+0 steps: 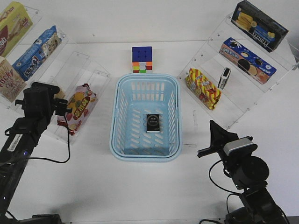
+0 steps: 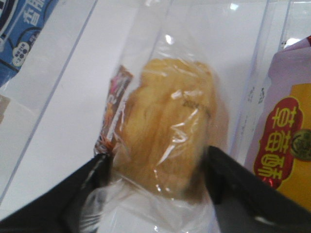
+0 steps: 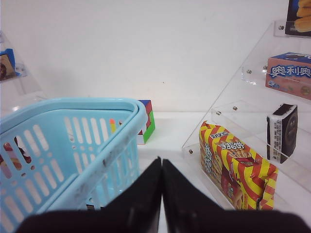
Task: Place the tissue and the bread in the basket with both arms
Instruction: 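Retract the right gripper and reach the left gripper to the bread, then grasp the wrapped bread loaf with the left gripper and lift it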
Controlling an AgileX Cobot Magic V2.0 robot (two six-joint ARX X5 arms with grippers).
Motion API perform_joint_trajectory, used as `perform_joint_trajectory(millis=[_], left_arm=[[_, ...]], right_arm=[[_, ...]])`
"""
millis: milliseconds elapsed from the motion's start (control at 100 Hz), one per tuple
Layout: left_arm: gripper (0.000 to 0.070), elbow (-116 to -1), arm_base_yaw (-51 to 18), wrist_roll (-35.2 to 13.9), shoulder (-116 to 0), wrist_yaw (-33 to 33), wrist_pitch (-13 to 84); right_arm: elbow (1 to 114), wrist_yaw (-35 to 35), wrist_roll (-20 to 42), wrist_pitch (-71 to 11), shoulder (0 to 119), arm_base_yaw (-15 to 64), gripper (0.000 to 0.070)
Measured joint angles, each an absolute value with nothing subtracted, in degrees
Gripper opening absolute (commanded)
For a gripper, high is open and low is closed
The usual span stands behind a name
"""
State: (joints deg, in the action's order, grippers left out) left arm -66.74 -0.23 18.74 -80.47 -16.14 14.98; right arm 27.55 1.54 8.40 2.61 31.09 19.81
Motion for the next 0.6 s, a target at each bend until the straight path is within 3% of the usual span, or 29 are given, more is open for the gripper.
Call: perform_joint_trajectory(millis=[380,490,600], left_arm=[[0.0119,-67.42,-1.98,18.68,-72.90,-14.35,15.03],[0.0119,-70.04,-4.27,17.72,-68.42,-9.91,15.00],[0.0119,-71.90,-7.20,14.46,-63.99,-0.73,13.98]], right_arm=[[27.55,1.54,8.40,2.61,31.09,19.81,0.0000],[27.55,1.54,8.40,2.61,31.09,19.81,0.0000],[27.55,1.54,8.40,2.61,31.09,19.81,0.0000]])
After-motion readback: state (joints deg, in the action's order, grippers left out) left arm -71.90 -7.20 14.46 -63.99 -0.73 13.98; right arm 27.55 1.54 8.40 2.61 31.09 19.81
